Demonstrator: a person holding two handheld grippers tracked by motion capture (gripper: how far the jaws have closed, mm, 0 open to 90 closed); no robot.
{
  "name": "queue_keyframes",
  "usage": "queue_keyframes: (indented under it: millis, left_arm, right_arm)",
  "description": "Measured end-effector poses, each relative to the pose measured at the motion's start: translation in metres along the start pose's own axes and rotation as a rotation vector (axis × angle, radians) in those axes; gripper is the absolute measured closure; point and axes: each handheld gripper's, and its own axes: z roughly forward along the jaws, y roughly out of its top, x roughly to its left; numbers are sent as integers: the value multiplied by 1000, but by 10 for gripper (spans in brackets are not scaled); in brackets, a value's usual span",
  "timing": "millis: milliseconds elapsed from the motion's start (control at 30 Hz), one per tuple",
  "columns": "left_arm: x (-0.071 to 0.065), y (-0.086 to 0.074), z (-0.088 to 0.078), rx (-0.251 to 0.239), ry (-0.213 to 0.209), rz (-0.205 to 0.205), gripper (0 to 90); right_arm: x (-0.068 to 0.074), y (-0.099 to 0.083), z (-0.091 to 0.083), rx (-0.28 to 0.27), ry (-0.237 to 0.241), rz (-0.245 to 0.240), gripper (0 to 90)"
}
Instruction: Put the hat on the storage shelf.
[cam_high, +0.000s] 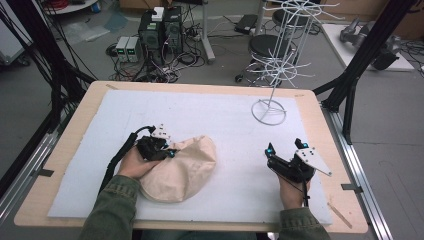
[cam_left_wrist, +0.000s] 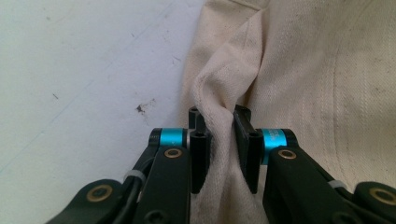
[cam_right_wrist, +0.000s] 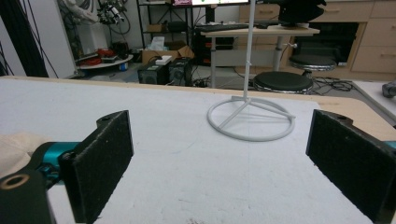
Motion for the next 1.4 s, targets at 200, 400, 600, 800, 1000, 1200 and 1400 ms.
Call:
queue_keyframes:
  millis: [200, 400, 600, 800, 1000, 1200, 1400]
  left_arm:
    - [1, -3, -3, -29, 16, -22, 789]
    - [1, -6, -9, -64, 21, -27, 789]
    - [-1, -3, -25, -158, 20, -22, 787]
    - [-2, -1, -42, -260, 43, -24, 785]
    - [-1, -5, -56, -414, 42, -44, 783]
    - [-4, -4, -67, -494, 30, -27, 782]
    - [-4, -1, -81, -613, 1, -51, 782]
  right_arm:
    - [0, 0, 0, 2, 2, 3, 65]
    - [0, 0, 0, 2, 3, 1, 65]
    - [0, 0, 0, 1, 1, 1, 65]
    - [0, 0, -1, 1, -1, 4, 65]
    - [0, 0, -2, -3, -9, 13, 65]
    - [-1, 0, -1, 0, -6, 13, 65]
    - [0, 0, -1, -2, -7, 18, 65]
